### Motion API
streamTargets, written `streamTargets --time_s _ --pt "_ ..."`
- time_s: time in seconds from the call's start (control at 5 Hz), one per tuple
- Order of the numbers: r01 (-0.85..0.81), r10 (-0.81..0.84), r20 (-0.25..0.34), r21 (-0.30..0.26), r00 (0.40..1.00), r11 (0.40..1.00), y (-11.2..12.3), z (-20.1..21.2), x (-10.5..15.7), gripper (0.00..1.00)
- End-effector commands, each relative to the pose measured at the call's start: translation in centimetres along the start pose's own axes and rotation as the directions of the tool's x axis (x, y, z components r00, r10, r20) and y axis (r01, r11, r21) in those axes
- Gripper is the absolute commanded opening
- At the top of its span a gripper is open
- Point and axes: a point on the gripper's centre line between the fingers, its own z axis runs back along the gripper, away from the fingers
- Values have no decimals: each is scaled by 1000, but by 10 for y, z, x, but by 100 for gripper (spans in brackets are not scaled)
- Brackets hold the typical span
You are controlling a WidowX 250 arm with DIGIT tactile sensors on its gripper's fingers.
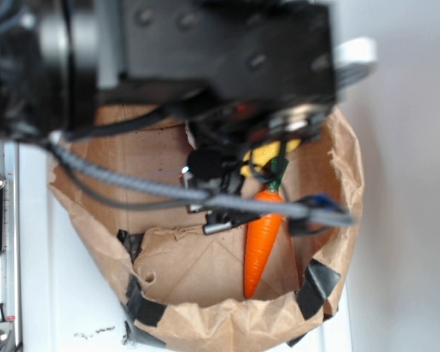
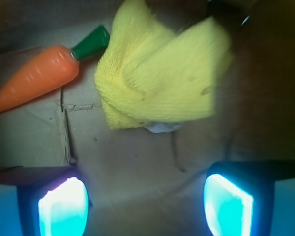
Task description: Grab the carrot.
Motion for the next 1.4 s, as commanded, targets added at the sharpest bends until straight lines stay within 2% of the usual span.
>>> streamTargets --time_s 0.0,0.2,0.4,0.6,0.8,1.0,1.2 --pt "-14 14 72 -9 997 1000 -3 15 -3 100" --pt "-14 14 72 -9 997 1000 -3 15 -3 100" --pt "-219 228 134 -77 964 973 -23 9 -11 100" --pt "-262 273 111 -110 955 959 -40 8 -17 100" --pt "-444 466 97 -186 879 876 -62 -1 9 100" --pt "-436 459 102 -188 883 880 -80 -15 16 100" --pt "-430 453 78 -205 888 879 -94 -21 25 100"
